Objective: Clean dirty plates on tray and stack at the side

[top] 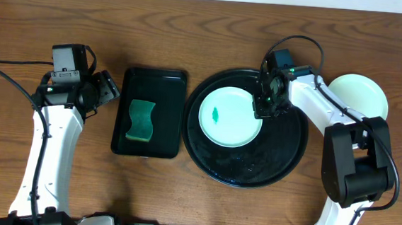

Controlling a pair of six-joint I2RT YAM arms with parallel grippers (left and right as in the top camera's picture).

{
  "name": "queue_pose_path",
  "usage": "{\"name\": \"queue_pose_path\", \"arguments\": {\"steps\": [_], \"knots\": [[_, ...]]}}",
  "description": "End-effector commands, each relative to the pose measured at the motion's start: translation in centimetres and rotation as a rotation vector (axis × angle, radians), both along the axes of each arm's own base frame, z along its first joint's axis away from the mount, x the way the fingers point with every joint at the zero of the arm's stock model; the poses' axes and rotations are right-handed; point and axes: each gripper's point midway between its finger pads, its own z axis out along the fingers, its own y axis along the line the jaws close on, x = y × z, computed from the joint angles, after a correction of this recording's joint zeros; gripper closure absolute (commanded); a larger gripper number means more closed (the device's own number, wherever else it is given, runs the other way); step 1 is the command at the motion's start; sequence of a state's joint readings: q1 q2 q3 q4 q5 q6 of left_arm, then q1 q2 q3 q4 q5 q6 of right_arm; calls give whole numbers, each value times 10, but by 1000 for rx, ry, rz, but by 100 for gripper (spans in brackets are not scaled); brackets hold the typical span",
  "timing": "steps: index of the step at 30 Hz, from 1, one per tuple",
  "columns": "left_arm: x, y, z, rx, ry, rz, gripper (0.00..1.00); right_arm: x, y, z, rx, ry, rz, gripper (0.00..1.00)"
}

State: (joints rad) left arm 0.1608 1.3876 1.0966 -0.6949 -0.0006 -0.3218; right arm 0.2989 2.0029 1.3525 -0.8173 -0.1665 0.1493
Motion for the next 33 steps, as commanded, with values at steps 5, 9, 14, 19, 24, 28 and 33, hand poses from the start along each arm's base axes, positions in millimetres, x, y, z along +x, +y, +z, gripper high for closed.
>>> {"name": "queue_pose_path", "arguments": {"steps": [5,9,14,19,24,28,33], "knots": [[3,3,6,10,-16,11,20,-5,1,-7,-4,24,-2,99],[3,3,7,10,-16,12,20,-5,0,-7,-4,25,-3,99],[3,3,6,10,-16,11,20,-5,1,-7,-3,23,-3,99],[3,3,7,10,-16,11,20,-5,1,-7,-3,23,-2,99],[3,3,7,10,-16,12,20,-4,1,-7,-3,21,-2,99],[3,3,7,10,-16,12,20,-4,1,-7,-2,21,-1,98],[3,3,6,10,-16,11,20,-4,1,-7,-2,21,-1,96]]}}
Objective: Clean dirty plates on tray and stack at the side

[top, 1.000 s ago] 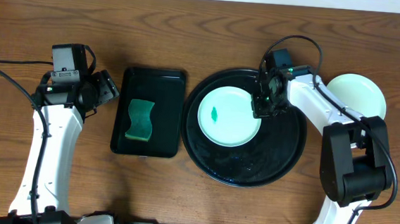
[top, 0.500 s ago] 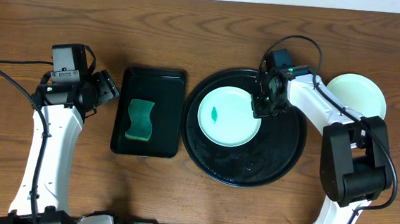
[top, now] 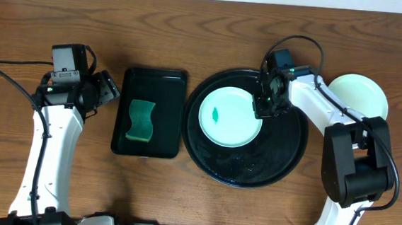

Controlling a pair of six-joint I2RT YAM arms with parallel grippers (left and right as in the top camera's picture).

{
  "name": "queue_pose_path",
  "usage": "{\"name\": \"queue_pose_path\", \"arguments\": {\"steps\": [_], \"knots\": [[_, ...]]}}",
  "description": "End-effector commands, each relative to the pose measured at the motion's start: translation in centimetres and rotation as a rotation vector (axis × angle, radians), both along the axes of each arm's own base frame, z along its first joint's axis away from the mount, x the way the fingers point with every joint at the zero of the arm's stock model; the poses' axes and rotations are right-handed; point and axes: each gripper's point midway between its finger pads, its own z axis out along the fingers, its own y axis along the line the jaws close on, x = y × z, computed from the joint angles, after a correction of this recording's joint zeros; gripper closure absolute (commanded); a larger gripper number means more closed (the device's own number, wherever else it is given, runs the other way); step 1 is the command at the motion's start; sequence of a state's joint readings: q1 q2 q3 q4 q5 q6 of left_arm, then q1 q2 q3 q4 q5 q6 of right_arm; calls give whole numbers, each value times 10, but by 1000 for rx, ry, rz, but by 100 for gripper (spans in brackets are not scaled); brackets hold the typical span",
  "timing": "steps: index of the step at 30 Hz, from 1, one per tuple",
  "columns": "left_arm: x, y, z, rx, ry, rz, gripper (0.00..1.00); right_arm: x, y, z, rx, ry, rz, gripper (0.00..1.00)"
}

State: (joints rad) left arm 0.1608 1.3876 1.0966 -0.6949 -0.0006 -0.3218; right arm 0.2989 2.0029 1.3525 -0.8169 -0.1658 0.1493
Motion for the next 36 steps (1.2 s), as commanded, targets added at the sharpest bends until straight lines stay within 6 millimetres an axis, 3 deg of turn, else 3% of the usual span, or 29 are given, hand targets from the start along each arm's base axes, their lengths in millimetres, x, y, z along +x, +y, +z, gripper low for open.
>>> {"name": "queue_pose_path", "arguments": {"steps": [1,35,36], "knots": [[3,3,6,10,-16,11,20,-4,1,-7,-2,21,-1,96],[4,3,7,10,-20,11,20,-4,1,-7,-3,24,-3,99],[4,3,7,8,-20,10,25,-5,0,-7,-3,25,-3,99]]}}
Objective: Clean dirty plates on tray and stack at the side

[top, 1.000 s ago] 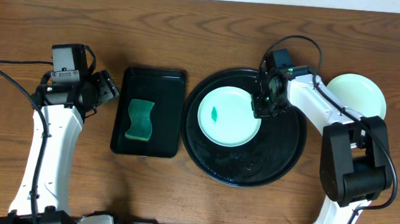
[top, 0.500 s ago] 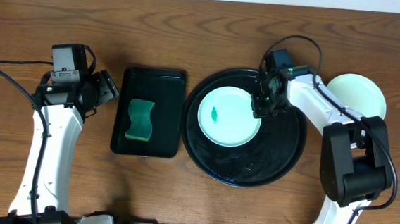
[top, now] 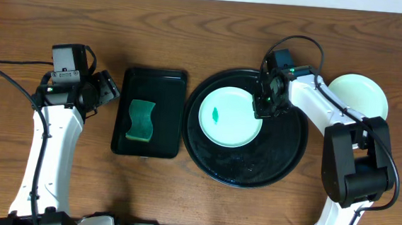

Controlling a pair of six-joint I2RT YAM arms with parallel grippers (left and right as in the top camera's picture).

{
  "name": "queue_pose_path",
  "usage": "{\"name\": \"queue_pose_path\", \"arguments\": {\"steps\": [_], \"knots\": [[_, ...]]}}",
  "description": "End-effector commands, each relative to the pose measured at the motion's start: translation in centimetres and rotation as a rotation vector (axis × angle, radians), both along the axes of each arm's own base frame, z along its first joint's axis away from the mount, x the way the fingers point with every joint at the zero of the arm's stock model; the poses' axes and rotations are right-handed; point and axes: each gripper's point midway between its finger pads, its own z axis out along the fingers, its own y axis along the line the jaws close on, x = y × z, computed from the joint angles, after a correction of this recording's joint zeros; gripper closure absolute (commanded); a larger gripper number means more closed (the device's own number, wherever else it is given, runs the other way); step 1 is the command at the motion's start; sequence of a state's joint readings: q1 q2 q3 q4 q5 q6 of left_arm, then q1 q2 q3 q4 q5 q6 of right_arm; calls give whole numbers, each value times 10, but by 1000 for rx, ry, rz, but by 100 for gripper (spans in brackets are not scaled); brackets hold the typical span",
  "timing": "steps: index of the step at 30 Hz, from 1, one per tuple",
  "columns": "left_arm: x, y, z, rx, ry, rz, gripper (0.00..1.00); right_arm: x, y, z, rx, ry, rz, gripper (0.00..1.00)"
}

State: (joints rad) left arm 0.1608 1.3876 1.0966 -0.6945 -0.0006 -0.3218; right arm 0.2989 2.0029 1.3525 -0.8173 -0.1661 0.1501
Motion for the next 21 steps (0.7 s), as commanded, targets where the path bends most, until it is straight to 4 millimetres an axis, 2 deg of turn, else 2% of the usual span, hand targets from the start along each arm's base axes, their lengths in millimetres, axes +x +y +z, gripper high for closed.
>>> {"name": "queue_pose_path", "arguments": {"steps": [1,2,4,6,9,11,12,18,21], "knots": [[3,2,6,7,-15,10,26,-5,0,-7,-3,24,-3,99],[1,2,5,6,-6,10,25,-5,0,-7,-3,24,-3,99],[-4,1,2,1,17,9,9,-5,1,-7,-3,24,-2,99],[-11,-8,-2,-43,47,-13,9,-5,0,-7,-3,24,-2,99],[-15,-29,-5,-145,62,-75,28,-5,0,-7,-3,24,-2,99],[-19,-42,-7,-181,80,-148,52,-5,0,-7,-3,24,-3,99],[-23,-48,-8,-193,97,-181,55,-5,1,-7,-3,24,-2,98],[-52,-80,-33,-192,224,-308,54,-5,1,-7,-3,24,-2,98],[-58,-88,-50,-129,259,-358,51,-5,1,-7,-3,25,-2,98]]}}
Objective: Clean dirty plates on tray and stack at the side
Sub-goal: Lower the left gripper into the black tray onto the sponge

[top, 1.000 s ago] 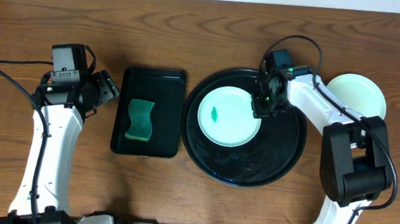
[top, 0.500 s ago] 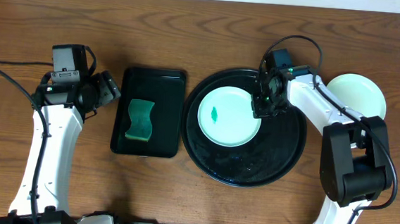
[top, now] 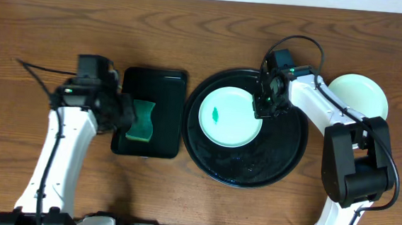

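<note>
A pale green dirty plate (top: 229, 121) with a small green smear (top: 216, 115) lies in the round black tray (top: 283, 161). My right gripper (top: 264, 107) sits at the plate's right rim and looks shut on it. A green sponge (top: 144, 120) lies in the rectangular black tray (top: 155, 79). My left gripper (top: 124, 113) hangs open over that tray's left edge, just beside the sponge's left side. A clean pale green plate (top: 364, 95) rests on the table at the far right.
The two trays stand side by side in the middle of the wooden table (top: 193, 27). The right arm's links (top: 328, 114) stretch between the round tray and the clean plate. Cables trail from both arms.
My left arm has moved right and toward the front, from beside the rectangular tray to over its left edge at the sponge. The right arm and the plate have not moved.
At all three earlier moments my left gripper stayed open to the left of the rectangular tray while my right gripper stayed at the dirty plate's rim. Now the left gripper is at the sponge; everything else is unchanged.
</note>
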Controlling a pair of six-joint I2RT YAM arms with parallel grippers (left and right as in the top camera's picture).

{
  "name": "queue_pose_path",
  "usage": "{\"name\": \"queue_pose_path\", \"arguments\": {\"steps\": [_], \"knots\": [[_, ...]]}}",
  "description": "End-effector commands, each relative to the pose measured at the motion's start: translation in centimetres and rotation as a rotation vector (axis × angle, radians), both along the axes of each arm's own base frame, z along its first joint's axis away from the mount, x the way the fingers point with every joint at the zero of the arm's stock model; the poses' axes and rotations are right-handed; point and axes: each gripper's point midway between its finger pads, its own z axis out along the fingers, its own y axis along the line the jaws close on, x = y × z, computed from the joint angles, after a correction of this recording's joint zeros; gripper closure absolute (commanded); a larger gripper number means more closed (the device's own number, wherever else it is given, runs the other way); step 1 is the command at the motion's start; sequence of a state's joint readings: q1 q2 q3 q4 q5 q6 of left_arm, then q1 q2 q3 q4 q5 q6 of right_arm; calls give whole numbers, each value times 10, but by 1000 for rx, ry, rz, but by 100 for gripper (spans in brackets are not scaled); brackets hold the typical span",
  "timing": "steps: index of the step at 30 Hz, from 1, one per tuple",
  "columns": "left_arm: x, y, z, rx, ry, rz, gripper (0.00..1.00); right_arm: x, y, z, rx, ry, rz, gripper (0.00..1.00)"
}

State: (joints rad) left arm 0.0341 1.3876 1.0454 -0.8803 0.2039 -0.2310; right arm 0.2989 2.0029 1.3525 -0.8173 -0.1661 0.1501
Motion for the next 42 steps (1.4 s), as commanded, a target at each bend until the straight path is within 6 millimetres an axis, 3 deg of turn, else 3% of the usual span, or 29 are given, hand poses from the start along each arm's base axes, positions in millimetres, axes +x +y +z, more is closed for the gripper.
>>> {"name": "queue_pose_path", "arguments": {"steps": [1,7,14,17,22,30,34,42], "knots": [[-9,-7,-22,71,28,-86,51,-5,1,-7,-3,24,-1,98],[1,-11,-43,103,21,-120,45,-5,1,-7,-3,26,-1,98],[30,-13,-58,108,-38,-135,45,-6,1,-7,-4,28,-1,99],[33,-13,-68,109,-23,-136,45,-6,1,-7,-4,29,-1,98],[31,4,-92,199,44,-117,45,-6,1,-7,-4,29,-1,98],[34,3,-96,191,44,-98,45,-6,1,-7,-4,28,-1,98],[32,-14,-97,95,52,-114,46,-6,1,-7,-4,28,-1,98],[33,-14,-101,93,51,-115,48,-3,1,-7,-1,16,-1,98]]}}
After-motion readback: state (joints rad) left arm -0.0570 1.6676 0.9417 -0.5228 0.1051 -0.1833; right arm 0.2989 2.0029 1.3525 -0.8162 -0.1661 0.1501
